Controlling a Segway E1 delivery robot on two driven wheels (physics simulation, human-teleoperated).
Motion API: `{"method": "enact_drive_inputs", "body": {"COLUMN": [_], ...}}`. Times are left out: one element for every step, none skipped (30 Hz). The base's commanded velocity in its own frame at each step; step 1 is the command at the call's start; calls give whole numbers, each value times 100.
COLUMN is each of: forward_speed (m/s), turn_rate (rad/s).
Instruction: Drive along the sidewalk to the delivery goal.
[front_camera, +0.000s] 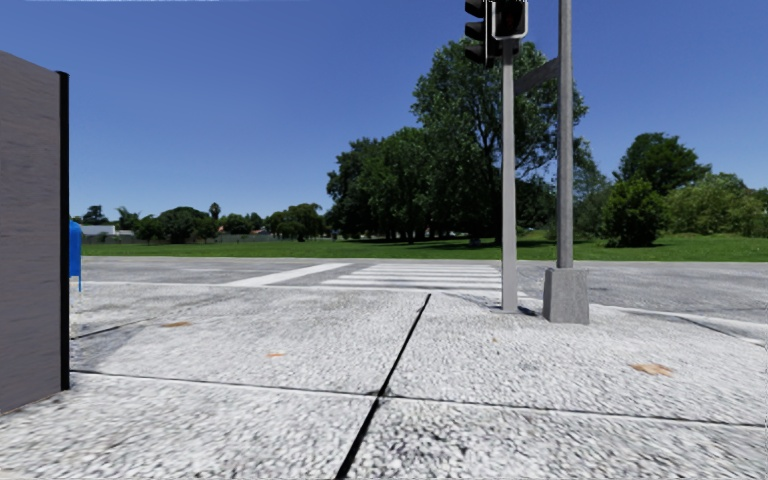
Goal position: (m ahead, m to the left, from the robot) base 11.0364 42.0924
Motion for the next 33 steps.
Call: {"method": "enact_drive_inputs", "body": {"forward_speed": [160,166,170,171,171,171,171,171,171,171,172,172,172,172,172,172,172,172,172,172,172,172,172,172,172,172,172,172,172,172,172,172,172], "turn_rate": [34,38,40,40,40,40,40,40,40,40,40,40,40,40,41,41,43,49,54,54,55,55,56,56,56,58,58,63,65,65,65,65,65]}}
